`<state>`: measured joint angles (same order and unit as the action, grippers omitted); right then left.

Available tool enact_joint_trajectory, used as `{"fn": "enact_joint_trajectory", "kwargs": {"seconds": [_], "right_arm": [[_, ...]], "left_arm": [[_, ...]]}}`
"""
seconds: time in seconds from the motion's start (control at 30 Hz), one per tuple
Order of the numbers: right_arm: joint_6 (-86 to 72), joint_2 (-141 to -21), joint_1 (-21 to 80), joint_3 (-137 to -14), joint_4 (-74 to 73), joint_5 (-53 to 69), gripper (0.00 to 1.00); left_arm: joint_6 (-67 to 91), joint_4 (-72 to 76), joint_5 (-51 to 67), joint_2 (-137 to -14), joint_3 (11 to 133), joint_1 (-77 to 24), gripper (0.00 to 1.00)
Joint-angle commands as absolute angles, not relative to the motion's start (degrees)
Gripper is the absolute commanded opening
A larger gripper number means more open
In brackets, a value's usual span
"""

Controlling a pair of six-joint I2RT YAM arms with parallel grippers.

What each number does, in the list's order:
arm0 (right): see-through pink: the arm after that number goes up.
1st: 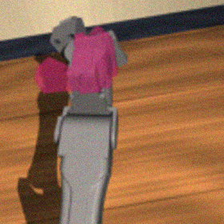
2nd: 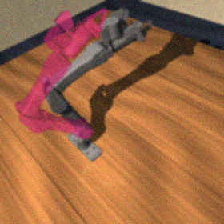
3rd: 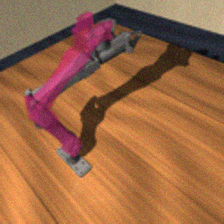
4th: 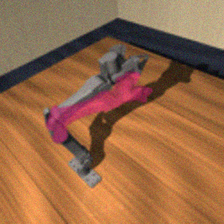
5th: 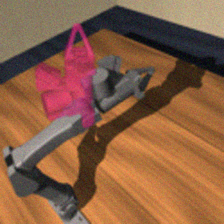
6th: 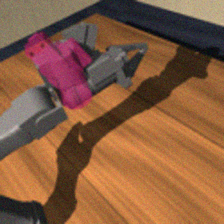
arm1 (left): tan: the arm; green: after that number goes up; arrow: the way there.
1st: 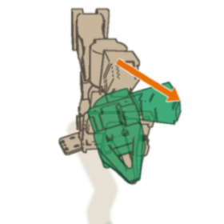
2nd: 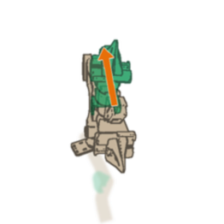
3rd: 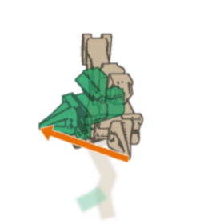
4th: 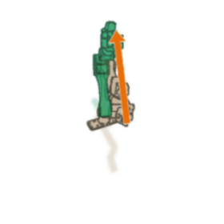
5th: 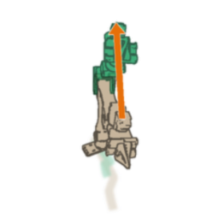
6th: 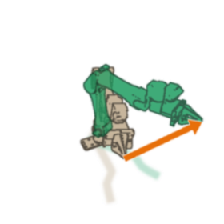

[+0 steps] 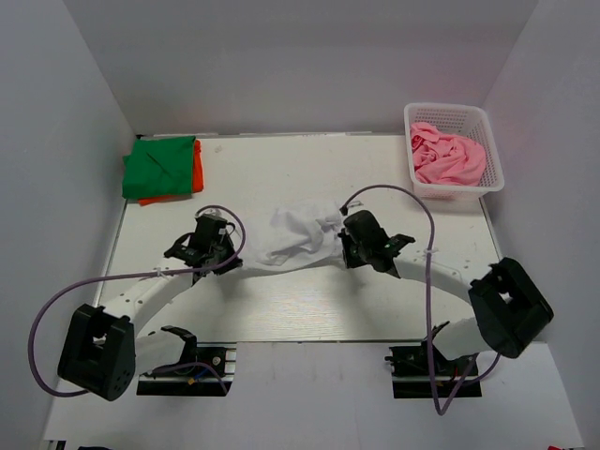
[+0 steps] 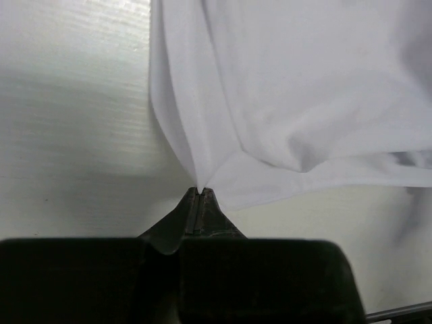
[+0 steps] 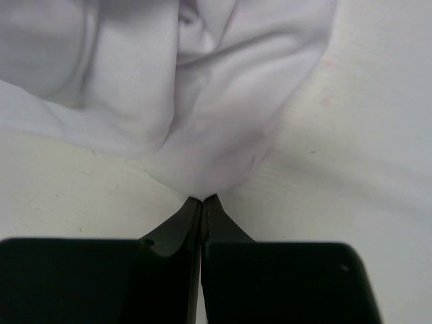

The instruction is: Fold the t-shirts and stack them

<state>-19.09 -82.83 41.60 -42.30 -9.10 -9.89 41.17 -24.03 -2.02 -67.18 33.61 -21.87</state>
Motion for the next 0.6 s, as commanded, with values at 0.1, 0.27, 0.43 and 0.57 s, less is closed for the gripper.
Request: {"fn": "enact_joint_trajectory", "kwargs": {"seconds": [0.1, 0.27, 0.43, 0.57], "right_arm": [[-17.4, -69.2, 41.3, -46.0, -6.4, -24.3, 0.00], [-13.5, -60.5, 40.7, -49.8, -2.9, -34.4, 0.00], [-5.6, -56.4, 40.5, -55.9, 1.9, -39.5, 0.00], [1.6, -53.4, 40.4, -59.8, 3.4, -40.3, 0.00]], "left_arm": [[40.3, -22.2, -3.2, -59.1, 40.9, -22.1, 0.00], [39.7, -20.0, -5.3, -54.4, 47.9, -22.1, 0.00], [38.2, -19.5, -8.2, -52.0, 55.9, -22.1, 0.00], [36.1, -20.0, -10.5, -49.0, 60.9, -22.1, 0.00]]}}
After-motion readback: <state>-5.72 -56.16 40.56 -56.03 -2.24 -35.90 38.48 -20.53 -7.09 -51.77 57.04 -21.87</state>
